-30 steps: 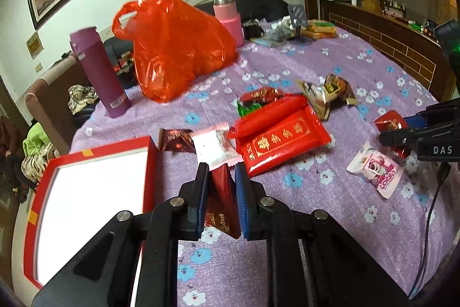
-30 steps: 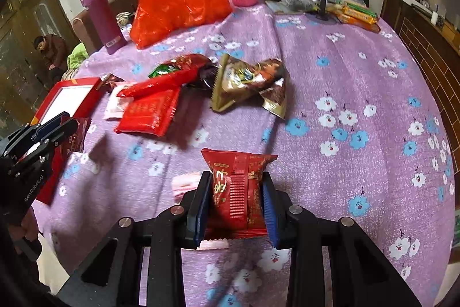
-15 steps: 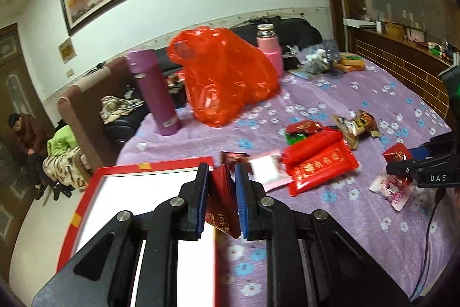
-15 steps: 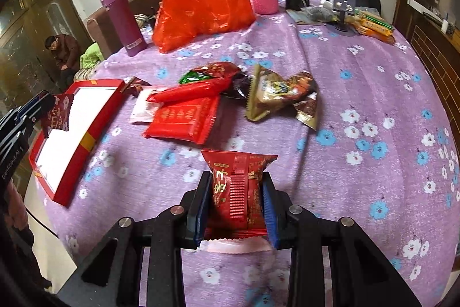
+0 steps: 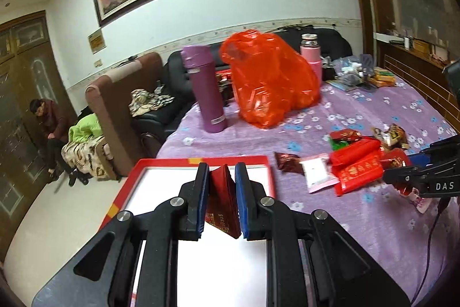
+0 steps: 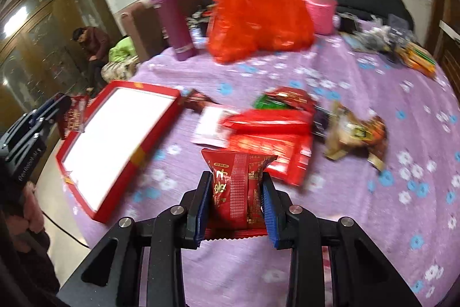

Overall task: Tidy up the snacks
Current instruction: 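Drop both red packets into the white tray box and open both grippers, then grasp the pink Lotso candy with the right gripper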

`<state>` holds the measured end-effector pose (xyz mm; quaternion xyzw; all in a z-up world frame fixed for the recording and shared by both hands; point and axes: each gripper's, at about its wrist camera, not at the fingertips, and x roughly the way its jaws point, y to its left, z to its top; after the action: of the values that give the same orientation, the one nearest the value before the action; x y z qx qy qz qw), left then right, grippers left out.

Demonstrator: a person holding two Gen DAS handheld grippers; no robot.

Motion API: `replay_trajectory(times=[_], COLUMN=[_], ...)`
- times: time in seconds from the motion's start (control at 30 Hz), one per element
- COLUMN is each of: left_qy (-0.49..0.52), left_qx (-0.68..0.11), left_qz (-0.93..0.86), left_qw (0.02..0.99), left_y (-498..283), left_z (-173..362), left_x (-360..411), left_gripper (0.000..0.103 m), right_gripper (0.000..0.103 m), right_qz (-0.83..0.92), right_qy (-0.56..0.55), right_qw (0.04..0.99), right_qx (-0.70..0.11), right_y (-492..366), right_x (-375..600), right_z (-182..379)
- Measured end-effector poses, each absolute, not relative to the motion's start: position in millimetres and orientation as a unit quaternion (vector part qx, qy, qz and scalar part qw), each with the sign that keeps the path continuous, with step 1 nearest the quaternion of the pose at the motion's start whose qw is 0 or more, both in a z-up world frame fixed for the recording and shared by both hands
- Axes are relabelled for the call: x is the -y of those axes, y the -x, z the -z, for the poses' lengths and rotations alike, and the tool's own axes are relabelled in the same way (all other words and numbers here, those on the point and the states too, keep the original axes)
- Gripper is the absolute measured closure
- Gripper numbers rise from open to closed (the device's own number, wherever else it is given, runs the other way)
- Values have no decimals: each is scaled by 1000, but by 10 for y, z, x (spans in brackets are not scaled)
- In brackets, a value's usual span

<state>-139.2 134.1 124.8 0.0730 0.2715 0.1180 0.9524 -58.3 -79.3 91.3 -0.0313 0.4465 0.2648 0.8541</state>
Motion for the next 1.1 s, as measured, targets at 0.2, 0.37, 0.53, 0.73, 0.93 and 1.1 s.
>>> replay_trajectory(times=[0.2,0.37,0.53,0.73,0.93,1.1], left_qy=[-36,-4,8,-12,-75,-147], left_qx=[-311,-348,-349,-324,-331,-333], left_qz=[-170,-197,-207,-184,-75,6], left_qw=[934,917,914,928,937,931], left_y=[1400,1461,1530,1593,1462,1315], left_z=[-1029,-763,-708,-781,-715,-667], left_x=[-1881,-2217,-2356,-2193,-1410,-654], left_gripper=[87,87,45,35,32,25], right_gripper=[70,69,59,53,42,37], right_qz=[-349,-405,-444,-408,-276,-193], right_qy=[30,43,38,25,-4,-19], right_qw=[827,800,785,820,874,870], right_qx=[-441,-441,-430,-400,-399,-453], right_y=[565,590,645,594,482,637], right_x=[82,-653,-1010,-600,804,1886], right_z=[-974,-799,-666,-825,-877,-643])
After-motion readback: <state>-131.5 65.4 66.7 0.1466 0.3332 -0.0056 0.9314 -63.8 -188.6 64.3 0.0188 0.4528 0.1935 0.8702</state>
